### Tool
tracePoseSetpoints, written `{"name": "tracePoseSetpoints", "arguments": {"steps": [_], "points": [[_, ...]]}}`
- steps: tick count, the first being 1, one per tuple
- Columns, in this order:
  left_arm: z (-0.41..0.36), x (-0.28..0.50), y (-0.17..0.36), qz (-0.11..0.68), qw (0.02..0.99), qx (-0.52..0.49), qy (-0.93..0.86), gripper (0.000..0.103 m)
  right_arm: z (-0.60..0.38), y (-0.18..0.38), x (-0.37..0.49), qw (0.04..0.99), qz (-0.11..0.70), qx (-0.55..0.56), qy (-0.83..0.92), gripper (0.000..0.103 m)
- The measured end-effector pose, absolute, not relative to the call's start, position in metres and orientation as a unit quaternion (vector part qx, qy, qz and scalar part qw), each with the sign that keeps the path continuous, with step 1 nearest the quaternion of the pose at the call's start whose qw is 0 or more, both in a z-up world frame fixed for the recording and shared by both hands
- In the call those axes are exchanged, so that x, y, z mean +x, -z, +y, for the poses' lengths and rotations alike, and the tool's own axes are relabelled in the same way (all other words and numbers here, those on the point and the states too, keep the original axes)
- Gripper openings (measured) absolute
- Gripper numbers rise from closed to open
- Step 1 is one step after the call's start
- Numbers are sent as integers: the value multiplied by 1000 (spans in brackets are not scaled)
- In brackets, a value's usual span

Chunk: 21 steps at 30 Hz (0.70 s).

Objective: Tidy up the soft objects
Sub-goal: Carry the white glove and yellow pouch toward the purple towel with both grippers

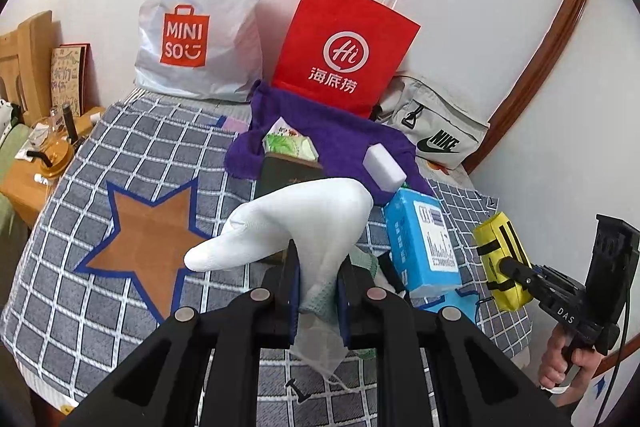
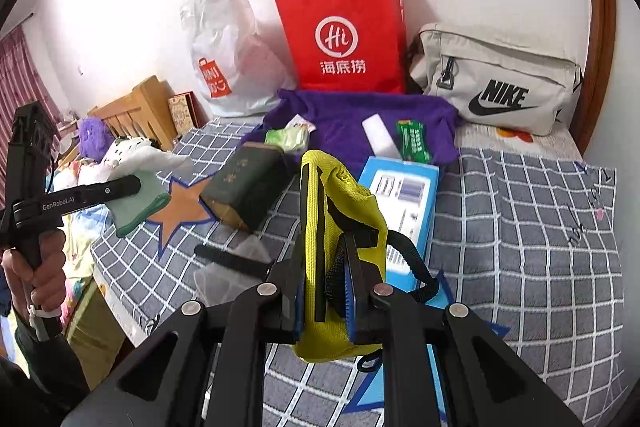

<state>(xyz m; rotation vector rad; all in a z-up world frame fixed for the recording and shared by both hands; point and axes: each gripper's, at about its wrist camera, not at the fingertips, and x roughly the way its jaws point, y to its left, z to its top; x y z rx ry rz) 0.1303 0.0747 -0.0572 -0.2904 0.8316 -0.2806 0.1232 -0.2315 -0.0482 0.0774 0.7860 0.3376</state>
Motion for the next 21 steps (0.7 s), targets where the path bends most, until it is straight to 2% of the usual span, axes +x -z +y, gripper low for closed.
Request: {"name": "tracePoseSetpoints", "arguments": {"steps": [21], "points": [[55, 192, 23, 391, 901, -126, 140, 15, -241, 18, 189, 914, 367, 31, -170, 15]]}}
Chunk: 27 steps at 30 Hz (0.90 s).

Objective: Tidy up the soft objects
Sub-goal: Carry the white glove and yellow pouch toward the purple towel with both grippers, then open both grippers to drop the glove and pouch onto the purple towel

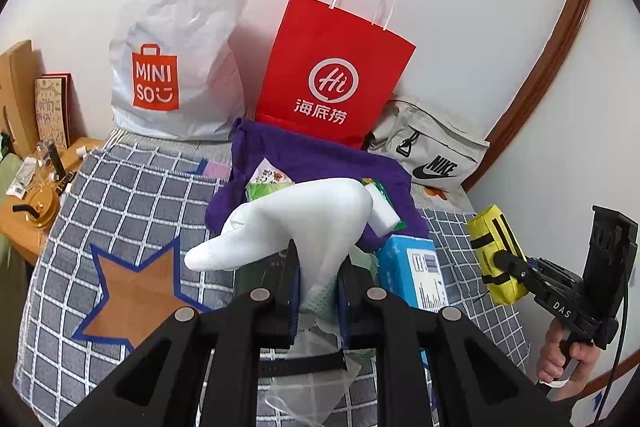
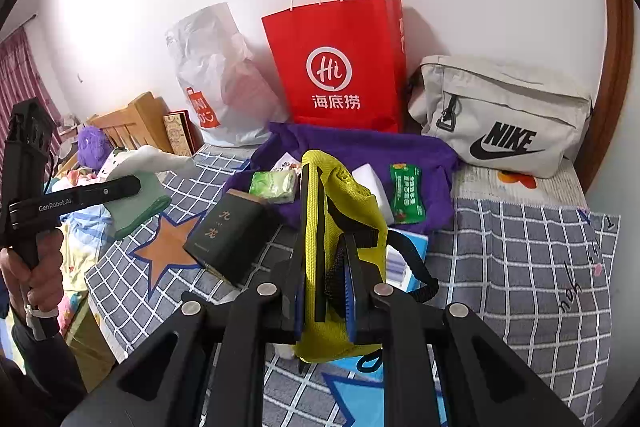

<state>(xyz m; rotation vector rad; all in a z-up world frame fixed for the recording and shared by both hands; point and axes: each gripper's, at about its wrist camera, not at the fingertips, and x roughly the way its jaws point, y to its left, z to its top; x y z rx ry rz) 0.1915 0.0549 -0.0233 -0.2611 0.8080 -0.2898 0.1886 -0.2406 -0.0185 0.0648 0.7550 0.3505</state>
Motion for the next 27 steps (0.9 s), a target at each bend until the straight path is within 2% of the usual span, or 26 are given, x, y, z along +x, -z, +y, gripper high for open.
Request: {"name": "tracePoseSetpoints", "arguments": {"steps": [27], "points": [[34, 293, 33, 418, 890, -118, 137, 15, -263, 10, 282, 925, 351, 37, -141, 15]]}}
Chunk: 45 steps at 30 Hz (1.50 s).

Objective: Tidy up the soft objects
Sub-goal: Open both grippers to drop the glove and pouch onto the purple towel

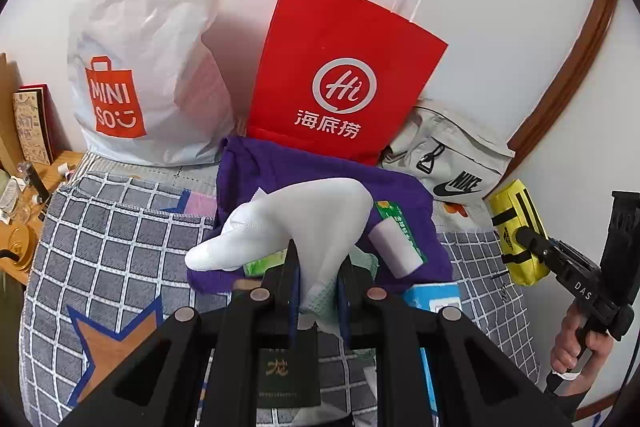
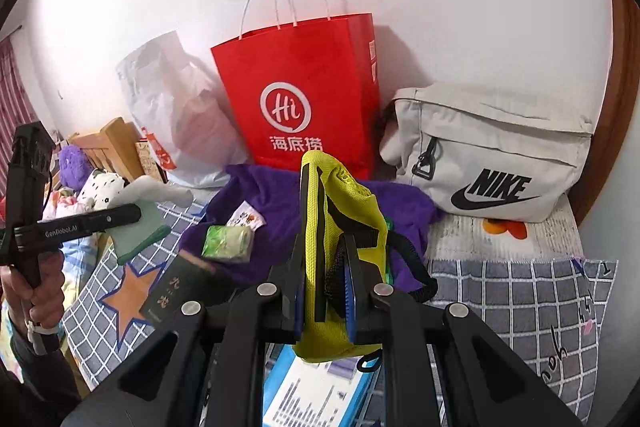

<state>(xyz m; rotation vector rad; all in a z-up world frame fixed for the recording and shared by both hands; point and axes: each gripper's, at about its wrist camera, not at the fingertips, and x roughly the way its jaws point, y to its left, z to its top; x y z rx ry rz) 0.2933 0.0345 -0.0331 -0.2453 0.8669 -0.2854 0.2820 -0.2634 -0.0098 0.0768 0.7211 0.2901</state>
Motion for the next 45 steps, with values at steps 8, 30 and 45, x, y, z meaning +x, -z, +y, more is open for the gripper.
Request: {"name": "tracePoseSetpoints", "arguments": {"steps": [8, 30, 45], "points": [[33, 317, 45, 430, 886, -116, 132, 15, -263, 17, 321, 924, 352, 45, -143, 15], [33, 388, 94, 482, 856, -145, 116, 15, -261, 96, 389, 891, 429, 37, -144, 15], [9, 425, 116, 493, 853, -123, 121, 15, -258, 122, 401, 875, 459, 40, -150, 16]]}}
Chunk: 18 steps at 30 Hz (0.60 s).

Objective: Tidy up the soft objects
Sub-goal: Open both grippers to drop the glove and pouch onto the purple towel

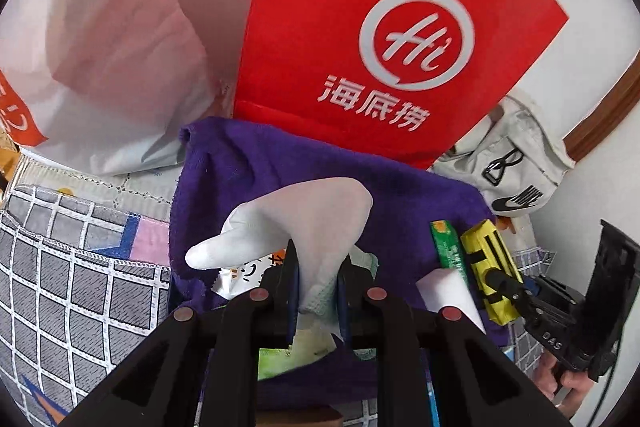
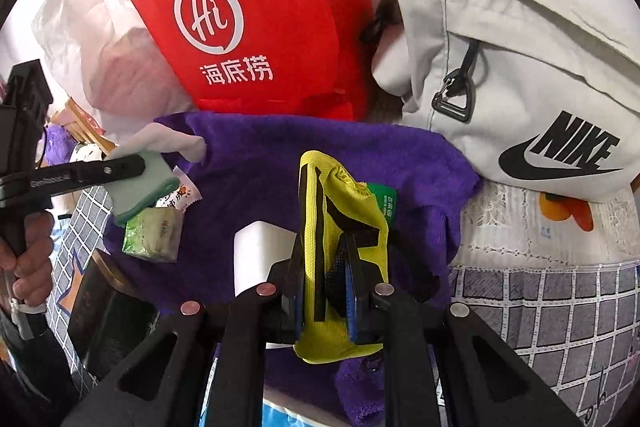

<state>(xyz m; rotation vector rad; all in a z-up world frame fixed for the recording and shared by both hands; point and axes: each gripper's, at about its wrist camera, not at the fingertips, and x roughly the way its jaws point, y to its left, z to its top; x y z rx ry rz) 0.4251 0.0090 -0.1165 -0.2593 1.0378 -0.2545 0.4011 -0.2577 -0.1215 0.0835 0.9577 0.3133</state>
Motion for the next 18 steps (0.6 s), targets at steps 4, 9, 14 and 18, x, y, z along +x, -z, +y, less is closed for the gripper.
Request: {"name": "tracePoseSetpoints", "arguments": {"steps": [4, 9, 14, 18], "points": [[8, 432, 126, 500, 848, -127, 118, 15, -252, 127, 404, 871, 465, 40, -155, 19], [4, 437, 132, 503, 847, -124, 122, 15, -247, 133, 408, 867, 475, 33, -150, 24], [-1, 439, 137, 512, 842, -116, 124, 27, -245, 133, 410, 861, 481, 45, -156, 29], [-1, 439, 138, 517, 841, -114, 108, 55, -244, 129, 409, 860, 479, 54, -167, 51]]}}
